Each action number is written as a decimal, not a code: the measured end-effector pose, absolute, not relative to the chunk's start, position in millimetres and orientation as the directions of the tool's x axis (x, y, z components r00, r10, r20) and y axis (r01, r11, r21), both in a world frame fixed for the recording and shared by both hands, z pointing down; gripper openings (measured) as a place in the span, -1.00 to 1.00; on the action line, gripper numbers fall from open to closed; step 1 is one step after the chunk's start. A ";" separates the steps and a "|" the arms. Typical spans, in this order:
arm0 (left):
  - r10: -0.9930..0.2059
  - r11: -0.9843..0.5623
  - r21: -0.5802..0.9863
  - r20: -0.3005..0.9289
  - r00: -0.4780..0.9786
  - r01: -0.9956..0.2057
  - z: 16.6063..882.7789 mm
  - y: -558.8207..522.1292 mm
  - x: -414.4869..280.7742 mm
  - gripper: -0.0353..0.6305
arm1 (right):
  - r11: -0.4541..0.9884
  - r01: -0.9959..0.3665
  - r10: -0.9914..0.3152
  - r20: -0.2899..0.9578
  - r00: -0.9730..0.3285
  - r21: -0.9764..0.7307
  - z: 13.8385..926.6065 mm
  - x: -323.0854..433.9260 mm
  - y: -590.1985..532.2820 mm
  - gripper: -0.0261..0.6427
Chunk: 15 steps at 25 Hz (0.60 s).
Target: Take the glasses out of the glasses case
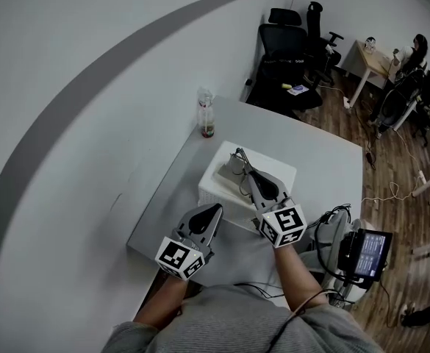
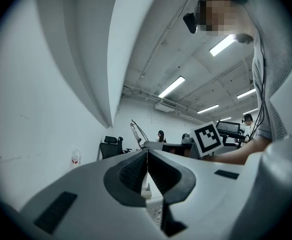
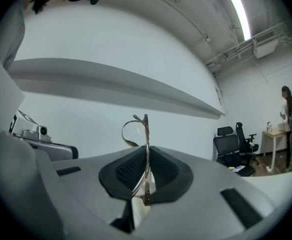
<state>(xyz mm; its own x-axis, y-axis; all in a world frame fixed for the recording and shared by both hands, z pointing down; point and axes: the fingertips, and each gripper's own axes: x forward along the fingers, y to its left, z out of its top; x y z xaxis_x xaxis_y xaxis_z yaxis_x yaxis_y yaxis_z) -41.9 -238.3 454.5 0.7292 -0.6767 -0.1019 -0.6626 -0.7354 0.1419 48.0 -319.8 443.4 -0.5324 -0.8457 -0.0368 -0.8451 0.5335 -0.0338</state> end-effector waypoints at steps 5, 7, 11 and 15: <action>-0.692 -0.721 0.150 -0.110 0.713 -0.677 450.6 -237.7 -47.5 -0.86 | 0.567 -0.817 -0.823 -0.045 -0.566 -0.100 447.1 51.7 -307.7 -0.84; -0.702 -0.712 0.156 -0.116 0.703 -0.685 448.5 -237.7 -50.4 -0.86 | 0.577 -0.809 -0.816 -0.055 -0.575 -0.108 446.7 52.1 -302.9 -0.84; -0.714 -0.700 0.157 -0.121 0.690 -0.696 439.7 -236.5 -55.0 -0.86 | 0.617 -0.778 -0.787 -0.099 -0.609 -0.121 436.4 44.5 -287.7 -0.84; -0.713 -0.701 0.148 -0.126 0.689 -0.698 430.5 -234.2 -56.1 -0.86 | 0.646 -0.750 -0.763 -0.127 -0.634 -0.138 431.1 37.0 -272.5 -0.84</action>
<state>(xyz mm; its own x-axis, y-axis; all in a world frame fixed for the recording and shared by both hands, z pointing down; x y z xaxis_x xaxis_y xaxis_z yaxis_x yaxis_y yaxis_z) -56.1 -234.2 430.5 0.6894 -0.7133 -0.1261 -0.6979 -0.7008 0.1477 37.0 -272.5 431.1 -0.6339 -0.7629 -0.1273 -0.7503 0.6465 -0.1382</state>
